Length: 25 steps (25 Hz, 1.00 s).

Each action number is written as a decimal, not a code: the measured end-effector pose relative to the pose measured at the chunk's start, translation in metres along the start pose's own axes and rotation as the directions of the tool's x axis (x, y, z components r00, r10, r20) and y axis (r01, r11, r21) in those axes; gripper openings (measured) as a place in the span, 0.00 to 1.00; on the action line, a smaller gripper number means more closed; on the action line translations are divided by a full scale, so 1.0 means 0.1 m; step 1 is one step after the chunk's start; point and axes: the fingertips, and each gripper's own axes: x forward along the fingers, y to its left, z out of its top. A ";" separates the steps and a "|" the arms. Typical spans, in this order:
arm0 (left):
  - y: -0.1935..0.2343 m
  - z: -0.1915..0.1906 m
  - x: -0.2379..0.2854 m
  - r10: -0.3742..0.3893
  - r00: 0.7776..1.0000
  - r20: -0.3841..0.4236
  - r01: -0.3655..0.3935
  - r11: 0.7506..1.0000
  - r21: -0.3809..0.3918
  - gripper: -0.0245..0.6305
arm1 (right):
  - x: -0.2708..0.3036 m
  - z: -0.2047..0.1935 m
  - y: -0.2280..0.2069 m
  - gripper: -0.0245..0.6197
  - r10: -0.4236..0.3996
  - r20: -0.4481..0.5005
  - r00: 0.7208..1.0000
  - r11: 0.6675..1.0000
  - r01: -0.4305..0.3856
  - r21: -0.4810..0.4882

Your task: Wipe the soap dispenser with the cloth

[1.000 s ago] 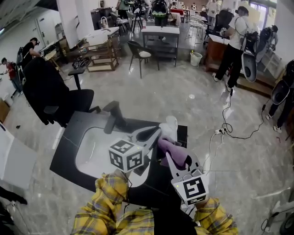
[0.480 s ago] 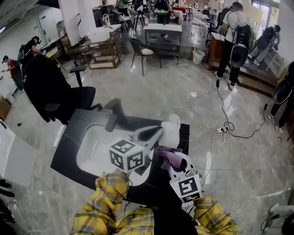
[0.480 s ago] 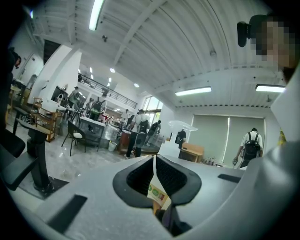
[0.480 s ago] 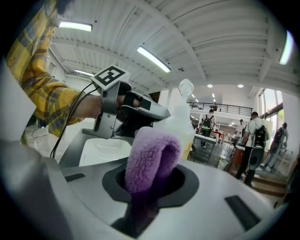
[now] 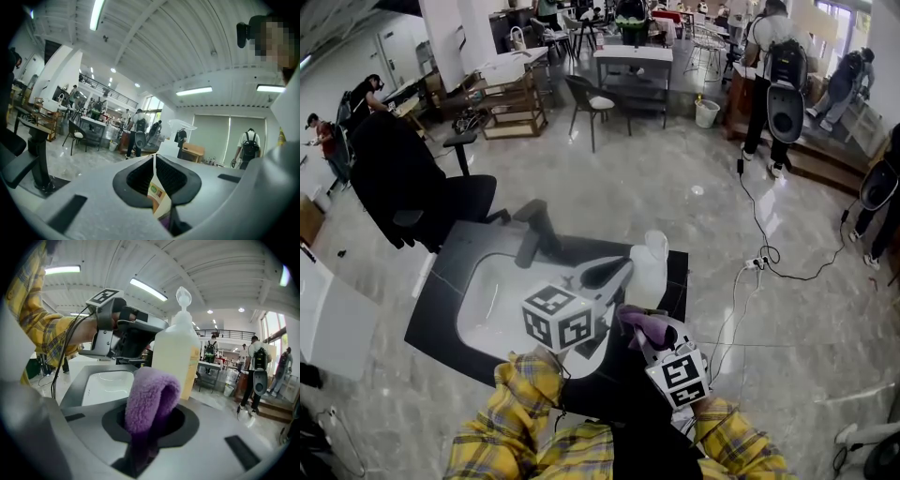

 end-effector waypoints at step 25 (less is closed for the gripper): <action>0.15 -0.04 0.00 0.016 1.000 -0.006 -0.016 1.000 -0.011 0.06 | 0.34 -0.45 0.11 0.15 0.134 -0.151 0.979 0.981 -0.110 0.158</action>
